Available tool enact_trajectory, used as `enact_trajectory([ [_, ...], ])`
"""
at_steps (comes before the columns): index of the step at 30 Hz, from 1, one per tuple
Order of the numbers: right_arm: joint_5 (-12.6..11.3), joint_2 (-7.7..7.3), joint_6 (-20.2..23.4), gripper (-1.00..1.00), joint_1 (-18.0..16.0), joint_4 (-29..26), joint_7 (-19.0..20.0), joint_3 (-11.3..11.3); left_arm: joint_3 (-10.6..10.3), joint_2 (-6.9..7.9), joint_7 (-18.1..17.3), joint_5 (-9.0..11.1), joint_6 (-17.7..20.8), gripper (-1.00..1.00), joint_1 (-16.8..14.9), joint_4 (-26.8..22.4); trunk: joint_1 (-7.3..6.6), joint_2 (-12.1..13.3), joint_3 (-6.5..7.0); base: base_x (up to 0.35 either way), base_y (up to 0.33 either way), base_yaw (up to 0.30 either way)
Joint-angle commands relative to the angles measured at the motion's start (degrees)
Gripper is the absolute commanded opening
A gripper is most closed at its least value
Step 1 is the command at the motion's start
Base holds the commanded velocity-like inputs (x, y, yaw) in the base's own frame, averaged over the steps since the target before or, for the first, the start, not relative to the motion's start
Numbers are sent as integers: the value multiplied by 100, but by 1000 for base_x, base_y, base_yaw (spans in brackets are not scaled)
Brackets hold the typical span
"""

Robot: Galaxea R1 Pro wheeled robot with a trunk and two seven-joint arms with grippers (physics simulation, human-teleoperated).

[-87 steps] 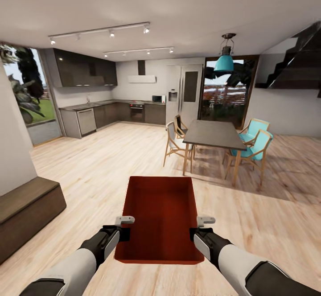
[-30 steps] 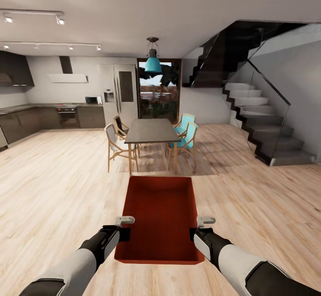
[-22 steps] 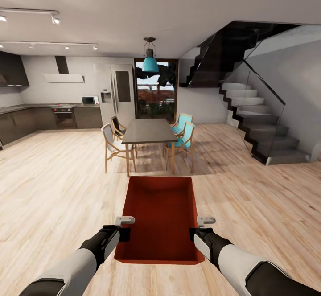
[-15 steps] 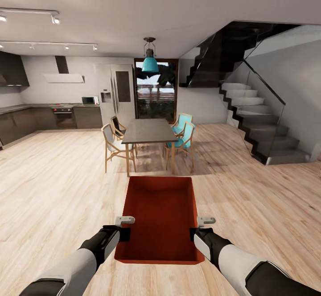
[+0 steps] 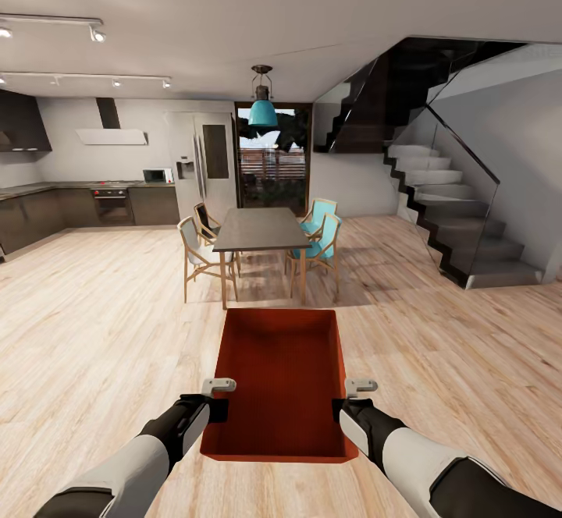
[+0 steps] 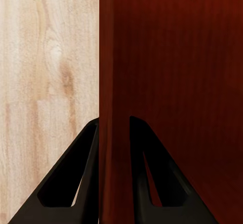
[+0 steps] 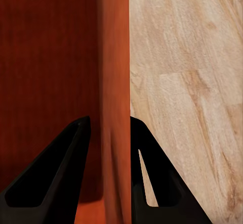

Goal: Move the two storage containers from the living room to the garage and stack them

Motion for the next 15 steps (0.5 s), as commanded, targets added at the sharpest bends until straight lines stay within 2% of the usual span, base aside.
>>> enact_trajectory([
  [1,59,1,43,-100,-5,-7,-55,166,3,-17,55,-32,36,-100,-3,-8,2,-9,-10,0,0,-65],
  [5,59,1,39,-100,-5,-7,-61,166,4,-17,55,-32,36,-100,-3,-8,2,-9,-10,0,0,-220],
  [15,59,1,38,-100,-7,-7,-59,166,2,-17,55,-32,36,-100,-3,-8,2,-9,-10,0,0,-293],
])
